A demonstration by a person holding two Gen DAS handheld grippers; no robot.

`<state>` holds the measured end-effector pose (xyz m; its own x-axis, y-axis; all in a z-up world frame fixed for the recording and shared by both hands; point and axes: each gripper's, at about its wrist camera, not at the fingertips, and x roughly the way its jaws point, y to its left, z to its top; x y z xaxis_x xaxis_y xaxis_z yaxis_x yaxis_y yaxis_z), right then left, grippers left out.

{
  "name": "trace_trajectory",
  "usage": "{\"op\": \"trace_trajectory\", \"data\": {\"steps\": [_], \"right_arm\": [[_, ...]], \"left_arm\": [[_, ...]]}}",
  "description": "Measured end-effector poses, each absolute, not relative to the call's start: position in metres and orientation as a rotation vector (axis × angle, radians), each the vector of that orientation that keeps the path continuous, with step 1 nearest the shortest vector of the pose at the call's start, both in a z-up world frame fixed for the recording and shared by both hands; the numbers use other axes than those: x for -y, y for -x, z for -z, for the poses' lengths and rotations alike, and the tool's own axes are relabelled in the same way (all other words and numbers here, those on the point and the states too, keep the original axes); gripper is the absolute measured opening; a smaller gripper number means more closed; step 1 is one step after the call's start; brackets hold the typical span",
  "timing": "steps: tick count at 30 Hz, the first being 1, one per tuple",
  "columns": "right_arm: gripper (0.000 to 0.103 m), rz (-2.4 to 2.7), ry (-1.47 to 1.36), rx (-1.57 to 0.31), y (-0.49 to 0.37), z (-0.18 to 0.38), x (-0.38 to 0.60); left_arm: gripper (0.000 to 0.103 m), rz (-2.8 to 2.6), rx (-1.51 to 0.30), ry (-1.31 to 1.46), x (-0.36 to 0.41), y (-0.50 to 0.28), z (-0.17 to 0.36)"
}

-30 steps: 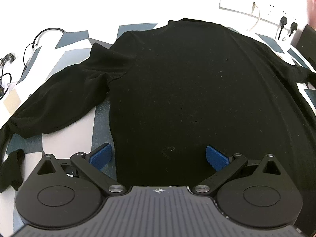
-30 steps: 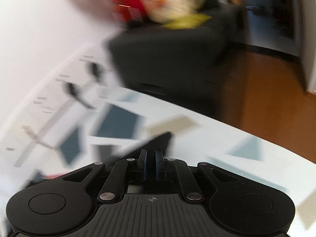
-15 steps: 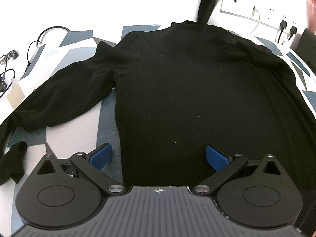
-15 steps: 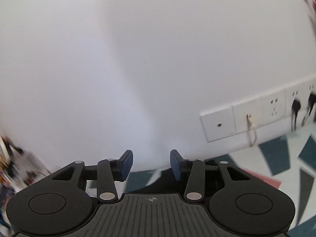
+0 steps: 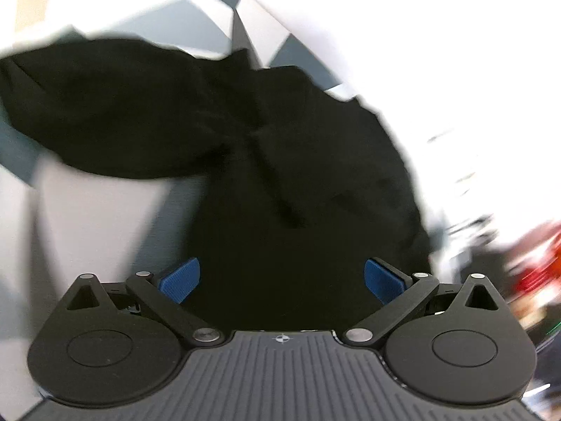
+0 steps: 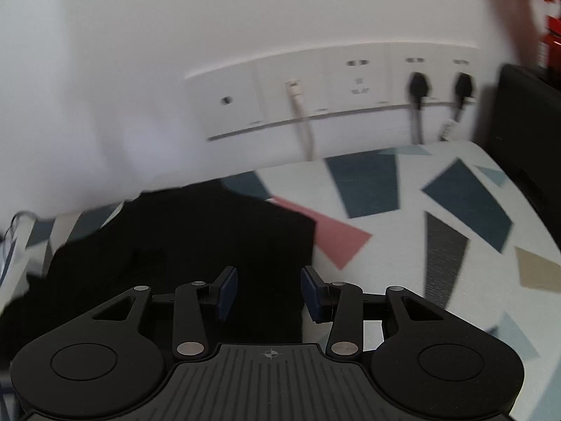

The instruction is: Fold clothes

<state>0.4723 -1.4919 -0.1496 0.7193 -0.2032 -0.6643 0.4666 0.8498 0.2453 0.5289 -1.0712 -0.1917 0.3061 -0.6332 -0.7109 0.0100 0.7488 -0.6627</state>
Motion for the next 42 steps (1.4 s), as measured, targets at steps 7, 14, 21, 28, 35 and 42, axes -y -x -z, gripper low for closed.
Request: {"op": "trace_trajectory", "data": {"steps": [7,14,21,28,35,42], "right_arm": [[0.056,0.308,-0.361,-0.633,-0.51,0.165,1.49],[0.006,0.257,-0.295,-0.675,-0.519,0.176,1.475],[0.003,0.221,-0.208,-0.625,-0.459,0.166,1.437],[0.002,0.265,-0.297,-0.726,-0.42,0.183,1.408],[0.02,0.37,-0.555,-0.656,-0.409,0.182,1.428],[0.022,0.429,-0.598,-0.575,-0.429,0.172,1.449]], "left_arm": [[0.102,0.341,-1.218,0.482,1.119,-0.568,0.199],[0.016,0.409,-1.173,0.205,1.144,-0.57,0.191],[0.006,0.446,-1.083,0.185,1.102,-0.581,0.157],[0.023,0.453,-1.135,0.211,1.077,-0.589,0.162],[0.072,0.452,-1.259,0.423,1.084,-0.581,0.19],[0.072,0.384,-1.321,0.564,1.105,-0.594,0.205]]}}
